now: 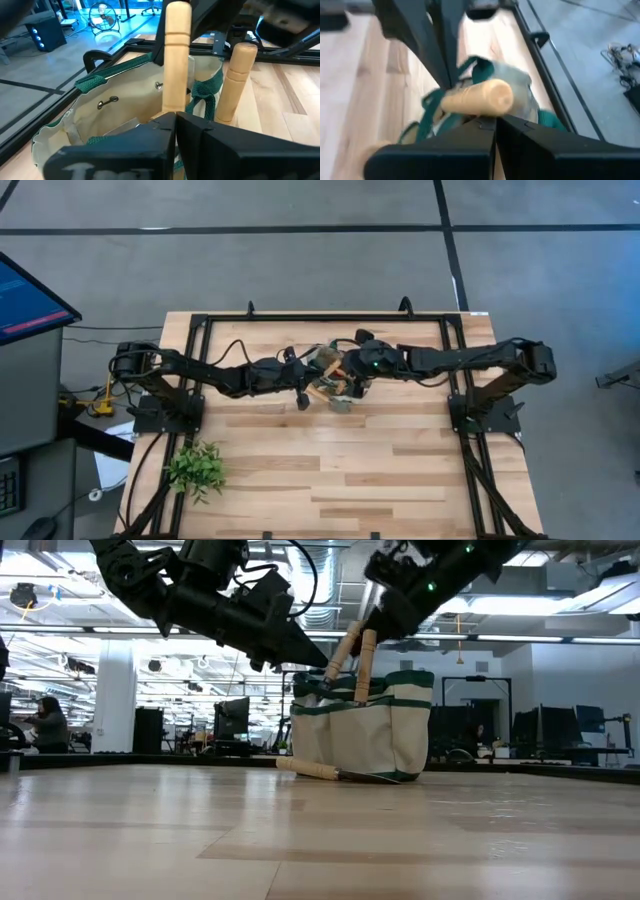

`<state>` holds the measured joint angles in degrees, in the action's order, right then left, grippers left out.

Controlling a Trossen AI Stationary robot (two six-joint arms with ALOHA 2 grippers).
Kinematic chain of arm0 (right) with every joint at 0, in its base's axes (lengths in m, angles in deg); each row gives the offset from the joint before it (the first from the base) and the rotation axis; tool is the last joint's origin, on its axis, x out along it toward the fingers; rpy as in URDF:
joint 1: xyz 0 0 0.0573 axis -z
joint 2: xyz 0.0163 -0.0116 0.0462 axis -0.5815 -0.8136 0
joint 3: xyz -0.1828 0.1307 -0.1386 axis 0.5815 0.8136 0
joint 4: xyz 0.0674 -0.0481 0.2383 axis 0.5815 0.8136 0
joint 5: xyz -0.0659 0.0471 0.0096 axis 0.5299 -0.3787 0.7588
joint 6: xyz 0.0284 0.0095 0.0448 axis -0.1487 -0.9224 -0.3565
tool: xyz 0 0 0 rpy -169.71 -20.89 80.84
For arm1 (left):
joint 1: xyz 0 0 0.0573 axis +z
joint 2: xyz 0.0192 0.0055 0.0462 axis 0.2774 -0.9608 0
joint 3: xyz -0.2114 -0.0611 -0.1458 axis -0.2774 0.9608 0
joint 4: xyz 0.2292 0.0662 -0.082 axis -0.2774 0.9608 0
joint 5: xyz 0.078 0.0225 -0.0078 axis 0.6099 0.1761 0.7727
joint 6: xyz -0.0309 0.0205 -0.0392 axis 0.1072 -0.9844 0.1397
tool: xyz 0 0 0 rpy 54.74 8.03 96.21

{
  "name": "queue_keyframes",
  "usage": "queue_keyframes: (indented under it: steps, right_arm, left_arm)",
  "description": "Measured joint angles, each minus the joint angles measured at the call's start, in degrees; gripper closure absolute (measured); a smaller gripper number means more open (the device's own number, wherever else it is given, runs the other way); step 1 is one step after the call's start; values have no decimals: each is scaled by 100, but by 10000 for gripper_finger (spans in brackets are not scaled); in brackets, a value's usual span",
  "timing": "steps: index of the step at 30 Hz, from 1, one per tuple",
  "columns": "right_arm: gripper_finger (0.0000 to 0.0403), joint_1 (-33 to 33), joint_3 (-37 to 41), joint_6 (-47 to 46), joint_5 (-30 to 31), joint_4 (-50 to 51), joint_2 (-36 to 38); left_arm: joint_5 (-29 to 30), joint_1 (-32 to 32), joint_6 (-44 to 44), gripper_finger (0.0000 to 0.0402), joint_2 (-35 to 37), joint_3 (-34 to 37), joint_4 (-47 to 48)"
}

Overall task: Pick & Place Garden tools in Gardening bag
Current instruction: Put the brown trowel into the gardening bag, then adjust the gardening bag

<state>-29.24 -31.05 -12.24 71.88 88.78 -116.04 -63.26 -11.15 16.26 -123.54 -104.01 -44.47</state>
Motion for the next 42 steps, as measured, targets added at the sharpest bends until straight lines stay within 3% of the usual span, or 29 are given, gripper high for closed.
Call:
queue_keyframes:
  steps: [10, 24, 37, 42]
  right_arm:
    - [403, -78, -311, -50, -165, -36, -5]
    - [403, -3, -414, -125, -532, -550, -843]
    - [403, -31, -1517, -5, 0, 1441, -572]
    - [403, -29, -1609, -130, 28, 2189, -257]
  left_arm:
    - [-30, -5, 19, 400, 0, 0, -3]
    - [-24, -214, 4, 400, 270, 2, 333]
    - [-2, -384, 2, 400, 589, -13, 528]
    - [-2, -574, 2, 400, 807, 2, 752]
